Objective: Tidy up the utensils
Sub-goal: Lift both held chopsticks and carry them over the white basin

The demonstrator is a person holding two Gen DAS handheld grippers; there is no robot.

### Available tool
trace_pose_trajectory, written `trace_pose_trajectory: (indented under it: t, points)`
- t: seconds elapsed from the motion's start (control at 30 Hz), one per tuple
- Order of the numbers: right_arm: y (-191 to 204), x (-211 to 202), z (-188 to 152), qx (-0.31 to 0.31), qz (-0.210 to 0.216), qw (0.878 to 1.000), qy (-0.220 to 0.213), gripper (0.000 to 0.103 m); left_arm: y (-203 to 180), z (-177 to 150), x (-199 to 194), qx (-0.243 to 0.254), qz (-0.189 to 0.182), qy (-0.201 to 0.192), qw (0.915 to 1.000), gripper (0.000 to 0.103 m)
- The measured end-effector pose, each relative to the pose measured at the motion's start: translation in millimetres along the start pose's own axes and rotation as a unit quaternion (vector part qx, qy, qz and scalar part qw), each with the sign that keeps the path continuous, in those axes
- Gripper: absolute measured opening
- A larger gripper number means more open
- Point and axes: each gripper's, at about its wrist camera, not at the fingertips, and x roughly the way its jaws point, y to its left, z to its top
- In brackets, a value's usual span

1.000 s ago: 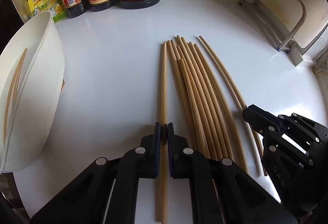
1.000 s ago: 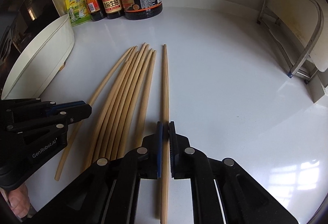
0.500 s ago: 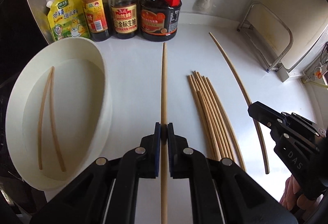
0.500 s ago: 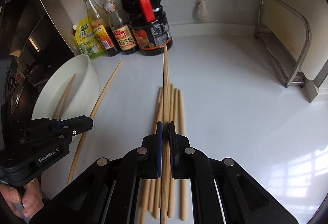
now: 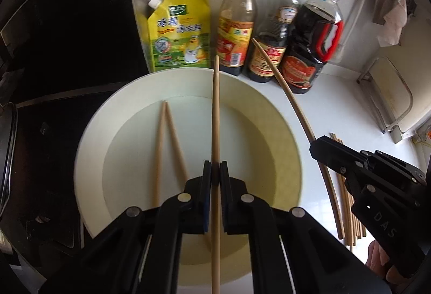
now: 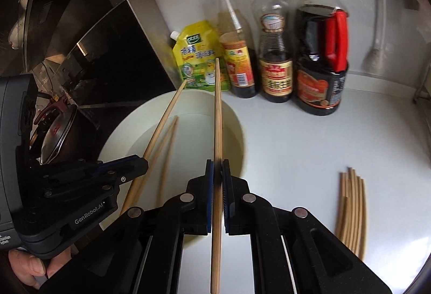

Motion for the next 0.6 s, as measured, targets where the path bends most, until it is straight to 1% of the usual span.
trace_pose_trajectory:
  t: [0.13,0.23,0.4,0.6]
  points:
    - [23.5,32.8,5.1,-0.01,0.001,1.0,0.028,0.006,33.2,0.2,17.3,-0.014,0.005,0.013,0.9998,0.007]
    - [31.7,55.8,7.1,-0.008,-0.002,0.999,0.05,0.006,47.9,-0.5,30.7,-0.019,0.004,0.023,0.9995,0.007]
    - [36.9,86.4,3.4,0.004,-0.01,0.996,0.088,0.006,62.9,-2.0,49.9,-0.03,0.001,0.039,0.9988,0.007]
    - [34.8,107.6,-1.3,0.007,-0.023,0.993,0.112,0.006,69.0,-6.6,68.1,-0.031,0.005,0.057,0.9979,0.007]
